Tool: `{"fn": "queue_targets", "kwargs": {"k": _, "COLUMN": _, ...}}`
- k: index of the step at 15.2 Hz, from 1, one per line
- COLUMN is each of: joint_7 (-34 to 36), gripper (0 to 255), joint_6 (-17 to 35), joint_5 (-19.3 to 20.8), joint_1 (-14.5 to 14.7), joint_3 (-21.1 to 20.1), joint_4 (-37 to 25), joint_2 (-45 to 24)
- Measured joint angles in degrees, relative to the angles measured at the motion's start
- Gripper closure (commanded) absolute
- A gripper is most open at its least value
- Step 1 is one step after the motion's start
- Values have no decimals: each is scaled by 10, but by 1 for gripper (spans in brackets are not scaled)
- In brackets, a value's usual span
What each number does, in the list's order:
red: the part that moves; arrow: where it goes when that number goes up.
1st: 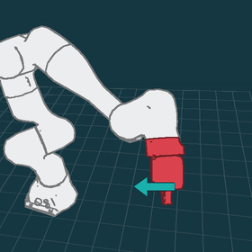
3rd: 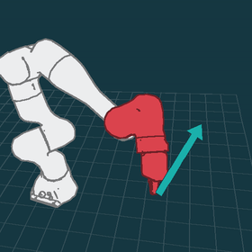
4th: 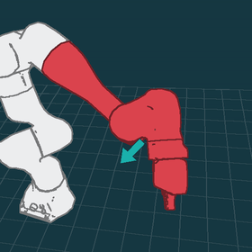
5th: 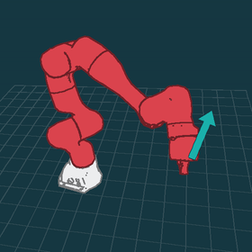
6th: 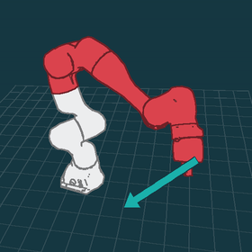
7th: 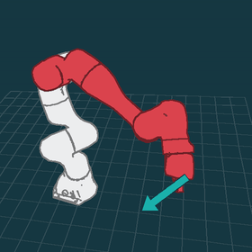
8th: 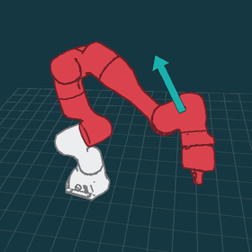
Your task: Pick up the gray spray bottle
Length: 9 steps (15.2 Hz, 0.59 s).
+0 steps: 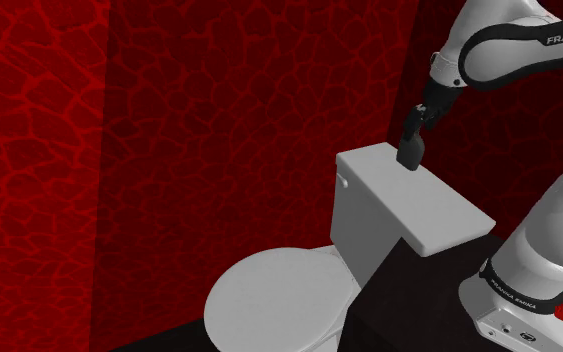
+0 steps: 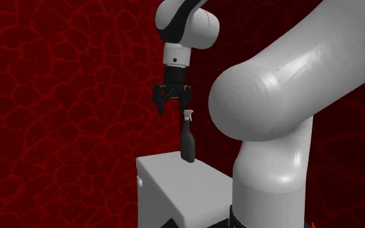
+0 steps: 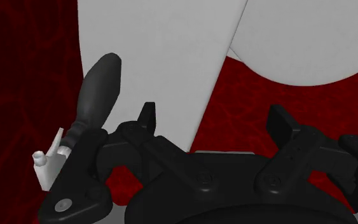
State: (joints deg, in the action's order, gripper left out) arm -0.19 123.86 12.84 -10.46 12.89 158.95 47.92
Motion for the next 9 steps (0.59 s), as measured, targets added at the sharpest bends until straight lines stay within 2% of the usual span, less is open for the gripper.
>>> {"fn": "queue_targets", "kwargs": {"k": 5, "joint_7": -24, "gripper": 0, "joint_6": 151, "joint_5": 36, "joint_1": -39, "joint_3": 65, "joint_4": 28, "joint_2": -60}}
{"fn": "queue_targets", "kwargs": {"k": 9, "joint_7": -45, "gripper": 0, "joint_6": 274, "joint_5": 46, "joint_1": -51, "joint_3": 122, "joint_4": 31, "joint_2": -129}}
